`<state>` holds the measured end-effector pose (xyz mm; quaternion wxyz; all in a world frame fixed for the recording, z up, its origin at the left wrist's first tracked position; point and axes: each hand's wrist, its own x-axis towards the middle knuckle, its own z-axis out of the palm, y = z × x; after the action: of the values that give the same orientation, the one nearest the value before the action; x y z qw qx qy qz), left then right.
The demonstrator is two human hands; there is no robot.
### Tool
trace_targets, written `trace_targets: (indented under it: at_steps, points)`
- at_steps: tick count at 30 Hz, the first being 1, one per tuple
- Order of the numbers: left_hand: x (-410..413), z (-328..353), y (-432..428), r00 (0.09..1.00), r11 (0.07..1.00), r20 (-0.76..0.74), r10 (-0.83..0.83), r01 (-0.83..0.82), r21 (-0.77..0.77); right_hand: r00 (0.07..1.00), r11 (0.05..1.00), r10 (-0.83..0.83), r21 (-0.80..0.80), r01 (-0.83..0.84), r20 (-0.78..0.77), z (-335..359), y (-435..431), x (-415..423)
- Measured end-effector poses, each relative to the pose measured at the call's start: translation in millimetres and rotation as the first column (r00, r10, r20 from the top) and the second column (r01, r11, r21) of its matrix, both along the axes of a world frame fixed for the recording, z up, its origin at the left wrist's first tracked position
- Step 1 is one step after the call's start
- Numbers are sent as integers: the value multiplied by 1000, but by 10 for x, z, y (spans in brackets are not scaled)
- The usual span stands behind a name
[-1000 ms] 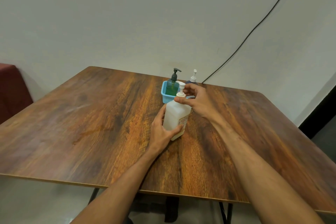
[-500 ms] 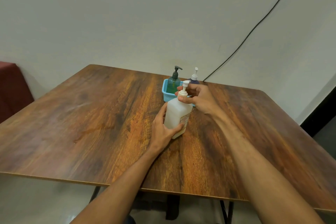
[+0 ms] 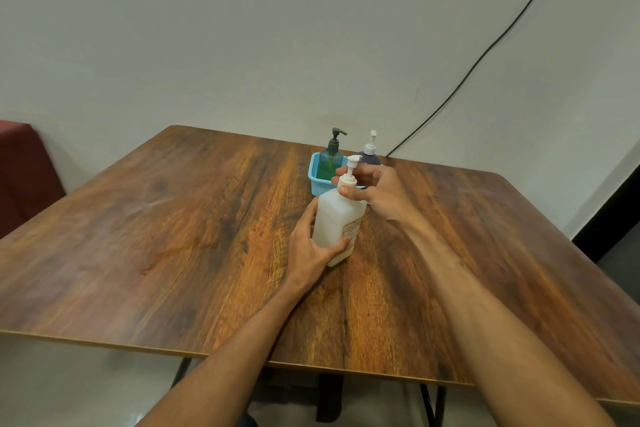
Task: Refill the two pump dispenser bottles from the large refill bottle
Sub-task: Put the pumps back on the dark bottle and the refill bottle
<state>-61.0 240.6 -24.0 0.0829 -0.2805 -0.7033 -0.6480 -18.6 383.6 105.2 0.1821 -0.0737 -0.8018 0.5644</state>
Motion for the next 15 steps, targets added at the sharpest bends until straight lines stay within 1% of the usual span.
trace_targets:
  at_steps: [4,6,9,12,13,15]
  points:
    - [17,22,-11,1000,1000,-13,5,-5,1,993,994,-108,20,109,-49,-23,-60,-50]
    - [26,30,-11,1000,1000,-15,7,-7,-2,991,993,-121,-1,122,-58,-74,-70,-68]
    - [26,32,-14,1000,1000,-13,13,-13,-2,997,995,-68,-76,65,-40,-85,-41,-31]
    - [21,31,-11,1000,1000,-20,6,-6,3,999,984,47,-170,-48,-11,-55,21,36]
    - [19,31,-10,1000,1000,-22,4,-4,4,999,983,49,-176,-50,-10,-56,34,32]
    - [17,26,-6,1000,1000,-24,-2,2,5,1000,988,-13,-154,9,-25,-54,13,5]
